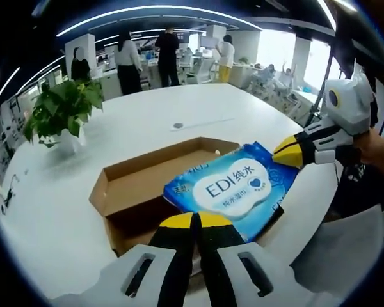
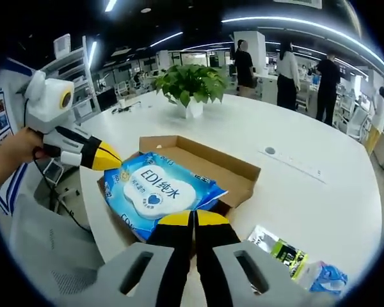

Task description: Operate the shoe box by opening the lid, removing the specified soft item, and placing it in the target area until the item is outside and the box remains undamaged.

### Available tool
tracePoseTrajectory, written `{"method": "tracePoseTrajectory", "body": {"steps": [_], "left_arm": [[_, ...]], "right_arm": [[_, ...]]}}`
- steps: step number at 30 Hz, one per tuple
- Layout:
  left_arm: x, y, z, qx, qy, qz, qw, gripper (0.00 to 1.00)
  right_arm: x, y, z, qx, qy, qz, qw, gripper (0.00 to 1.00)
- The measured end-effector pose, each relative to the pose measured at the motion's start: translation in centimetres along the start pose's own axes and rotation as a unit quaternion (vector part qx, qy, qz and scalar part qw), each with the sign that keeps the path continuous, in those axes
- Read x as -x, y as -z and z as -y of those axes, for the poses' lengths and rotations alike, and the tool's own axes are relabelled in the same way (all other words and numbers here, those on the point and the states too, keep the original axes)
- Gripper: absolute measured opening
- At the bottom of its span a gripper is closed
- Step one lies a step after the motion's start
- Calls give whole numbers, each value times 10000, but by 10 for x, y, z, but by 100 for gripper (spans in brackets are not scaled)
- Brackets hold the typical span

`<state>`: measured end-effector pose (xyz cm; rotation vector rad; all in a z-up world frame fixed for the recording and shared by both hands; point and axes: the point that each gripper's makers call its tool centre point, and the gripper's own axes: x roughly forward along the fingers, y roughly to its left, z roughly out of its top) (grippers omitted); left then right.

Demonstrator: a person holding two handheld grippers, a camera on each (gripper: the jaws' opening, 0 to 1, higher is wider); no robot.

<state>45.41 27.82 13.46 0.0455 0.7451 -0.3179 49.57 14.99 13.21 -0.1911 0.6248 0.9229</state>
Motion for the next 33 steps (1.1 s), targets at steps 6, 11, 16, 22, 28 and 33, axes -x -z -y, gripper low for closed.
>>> {"method": "tracePoseTrajectory", "body": {"steps": [6, 11, 16, 22, 28, 33], "left_arm": [[-7, -7, 10, 3, 104, 27, 9999, 0], [-12, -14, 21, -45, 188, 57, 9998, 0], [-16, -19, 31, -58, 258, 97, 9996, 0], [-21, -23, 44, -108, 316, 135, 9994, 0], [-28, -28, 56, -163, 394, 145, 9990, 0], [-35, -34, 67, -205, 467, 182, 9985, 0]], "right_arm": [[10, 3, 9, -66, 109, 27, 9999, 0], [18, 3, 19, -144, 212, 110, 9996, 0], [28, 3, 29, -211, 297, 153, 9992, 0], [36, 5, 38, -245, 387, 190, 9988, 0], [45, 8, 50, -319, 492, 240, 9980, 0], [53, 13, 61, -414, 582, 260, 9971, 0]]}}
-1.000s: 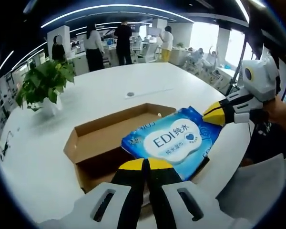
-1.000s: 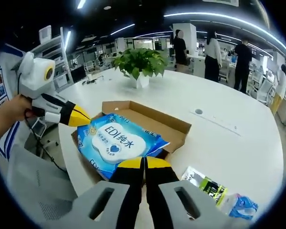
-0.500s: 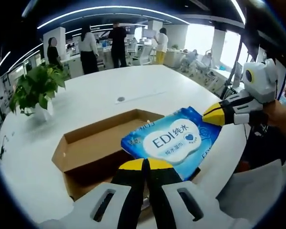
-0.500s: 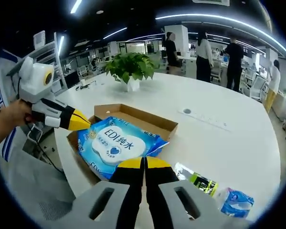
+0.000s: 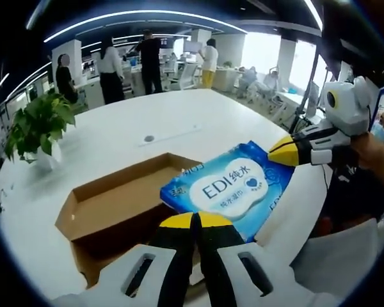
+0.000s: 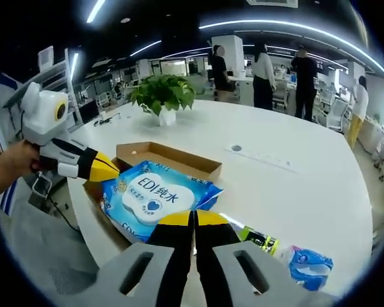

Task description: Operate the shoe box by opening the lid, removing the specified soft item, and placing it in the target area until the item is outside and the box remains undamaged.

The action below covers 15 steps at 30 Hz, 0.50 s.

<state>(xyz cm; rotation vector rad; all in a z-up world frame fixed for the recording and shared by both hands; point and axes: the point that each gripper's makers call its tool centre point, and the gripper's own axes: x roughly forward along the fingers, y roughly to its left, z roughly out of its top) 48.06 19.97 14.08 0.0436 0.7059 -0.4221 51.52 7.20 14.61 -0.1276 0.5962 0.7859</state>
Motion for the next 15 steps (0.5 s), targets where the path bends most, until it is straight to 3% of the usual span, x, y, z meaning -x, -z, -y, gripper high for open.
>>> {"method": "tracePoseTrajectory", "body": {"steps": [15], "left_arm": [[-25, -11, 33, -189, 236, 17, 9995, 0]], "right_arm": [[21, 10, 36, -175, 243, 60, 9995, 0]]}}
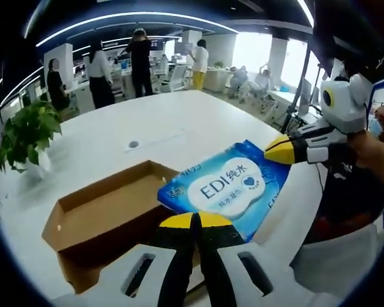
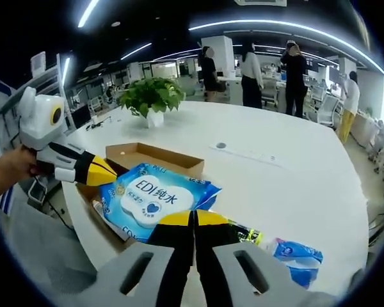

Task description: Operate the shoe box by opening the lid, removing the specified soft item, and placing it in the target area until the item is outside and the box remains undamaged.

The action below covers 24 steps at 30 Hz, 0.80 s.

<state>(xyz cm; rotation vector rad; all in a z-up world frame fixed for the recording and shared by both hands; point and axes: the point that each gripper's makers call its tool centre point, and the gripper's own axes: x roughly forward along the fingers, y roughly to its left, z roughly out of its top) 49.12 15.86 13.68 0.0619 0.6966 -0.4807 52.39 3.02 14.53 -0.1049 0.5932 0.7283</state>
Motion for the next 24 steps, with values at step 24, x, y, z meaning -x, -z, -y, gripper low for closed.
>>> {"method": "tracePoseTrajectory", "body": {"steps": [24], "left_arm": [[-38, -15, 42, -253, 383, -9, 9989, 0]], "right_arm": [[24, 17, 50, -305, 290, 49, 9991, 0]]}}
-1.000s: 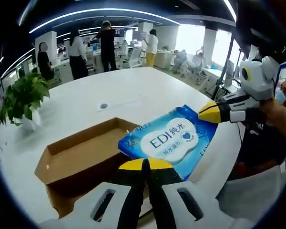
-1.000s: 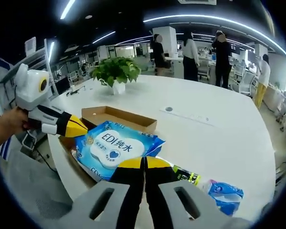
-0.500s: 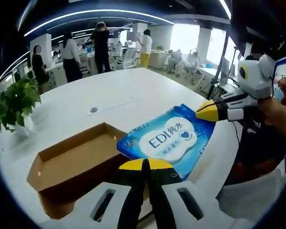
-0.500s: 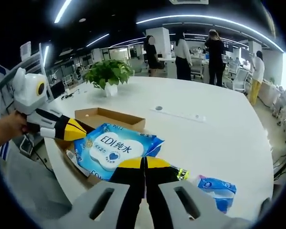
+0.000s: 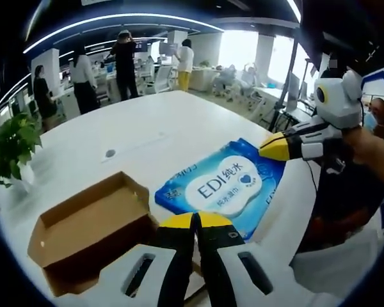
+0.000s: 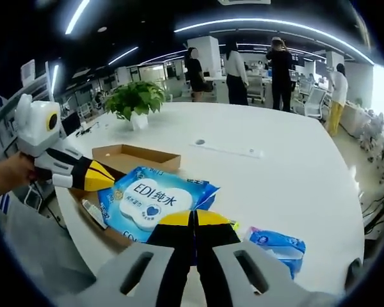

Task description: Operate the shoe box by opening the lid, removing the specified soft item, and placing it in the target area until the item is outside and the box remains undamaged.

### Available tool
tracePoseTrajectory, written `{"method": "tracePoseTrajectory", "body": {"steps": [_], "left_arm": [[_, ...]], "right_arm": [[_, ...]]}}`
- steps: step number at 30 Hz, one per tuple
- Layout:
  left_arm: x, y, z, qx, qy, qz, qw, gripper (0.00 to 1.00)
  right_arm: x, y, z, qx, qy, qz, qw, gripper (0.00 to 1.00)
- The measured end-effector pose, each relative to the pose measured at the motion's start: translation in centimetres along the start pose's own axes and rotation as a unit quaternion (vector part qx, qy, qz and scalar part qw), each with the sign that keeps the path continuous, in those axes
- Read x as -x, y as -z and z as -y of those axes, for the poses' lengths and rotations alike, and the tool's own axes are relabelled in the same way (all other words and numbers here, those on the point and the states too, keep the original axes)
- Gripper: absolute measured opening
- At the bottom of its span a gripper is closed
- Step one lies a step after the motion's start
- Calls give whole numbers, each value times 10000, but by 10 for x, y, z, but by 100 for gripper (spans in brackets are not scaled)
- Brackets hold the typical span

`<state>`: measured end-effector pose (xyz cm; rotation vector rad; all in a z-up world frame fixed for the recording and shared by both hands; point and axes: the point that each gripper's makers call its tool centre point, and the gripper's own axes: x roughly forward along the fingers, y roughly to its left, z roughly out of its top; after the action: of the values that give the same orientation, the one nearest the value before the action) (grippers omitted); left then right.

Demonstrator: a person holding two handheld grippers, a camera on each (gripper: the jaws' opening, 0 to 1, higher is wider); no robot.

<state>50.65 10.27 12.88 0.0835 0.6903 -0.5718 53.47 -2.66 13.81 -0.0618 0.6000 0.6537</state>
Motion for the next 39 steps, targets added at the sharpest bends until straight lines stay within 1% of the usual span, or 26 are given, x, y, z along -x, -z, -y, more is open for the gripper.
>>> {"method": "tracePoseTrajectory", "body": {"steps": [5, 9, 13, 19, 21, 27, 28, 31, 39], "left_arm": [[-11, -2, 7, -23, 83, -7, 10000, 0], [-18, -1, 9, 30, 103, -16, 9999, 0], [-28, 1, 8, -29, 93, -42, 9999, 0], [-39, 7, 5, -105, 66, -173, 9998, 0], [-44, 11, 5, -178, 72, -276, 9994, 0], [-57, 20, 2, -191, 71, -485, 9986, 0], [-59, 20, 2, -166, 79, -514, 9985, 0], [-66, 25, 2, -265, 88, -647, 9975, 0], [-84, 37, -1, -380, 90, -925, 9949, 0]], "right_arm": [[2, 6, 11, -12, 74, -57, 10000, 0], [0, 11, 17, -32, 126, -84, 9999, 0], [-6, 18, 24, -92, 160, -96, 9998, 0], [-17, 28, 31, -105, 150, -141, 9997, 0], [-22, 33, 34, -79, 122, -199, 9997, 0], [-33, 45, 39, -34, 93, -357, 9993, 0], [-35, 48, 41, -52, 94, -401, 9991, 0], [-40, 55, 43, -85, 72, -476, 9988, 0], [-53, 71, 51, -137, 73, -642, 9978, 0]]}}
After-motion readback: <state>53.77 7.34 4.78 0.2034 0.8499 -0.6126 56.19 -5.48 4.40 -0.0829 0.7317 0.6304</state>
